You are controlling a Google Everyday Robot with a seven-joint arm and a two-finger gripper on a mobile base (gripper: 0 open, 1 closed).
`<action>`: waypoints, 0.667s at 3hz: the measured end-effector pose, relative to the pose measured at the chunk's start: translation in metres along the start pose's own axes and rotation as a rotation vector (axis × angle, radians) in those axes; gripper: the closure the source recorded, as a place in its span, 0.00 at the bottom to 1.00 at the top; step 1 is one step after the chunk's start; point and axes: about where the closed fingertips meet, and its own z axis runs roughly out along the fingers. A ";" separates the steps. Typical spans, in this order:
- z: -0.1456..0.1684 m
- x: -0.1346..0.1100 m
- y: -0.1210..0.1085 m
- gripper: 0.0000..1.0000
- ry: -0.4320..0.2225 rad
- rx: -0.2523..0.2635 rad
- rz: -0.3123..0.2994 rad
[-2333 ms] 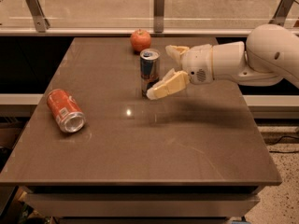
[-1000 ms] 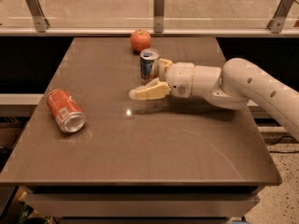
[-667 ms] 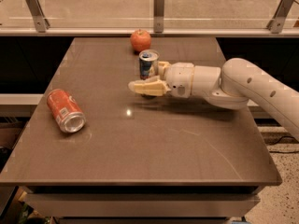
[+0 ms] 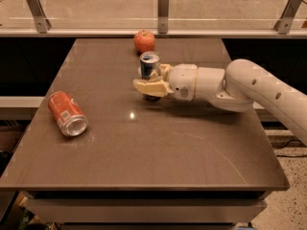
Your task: Knock redbull can over
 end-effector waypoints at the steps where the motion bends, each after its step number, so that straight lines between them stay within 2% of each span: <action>1: 0.002 -0.001 0.001 1.00 0.003 -0.004 -0.001; 2: -0.001 -0.008 0.001 1.00 0.072 -0.009 -0.010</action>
Offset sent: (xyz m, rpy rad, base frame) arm -0.0012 -0.0126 0.0229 -0.2049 0.0356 0.0074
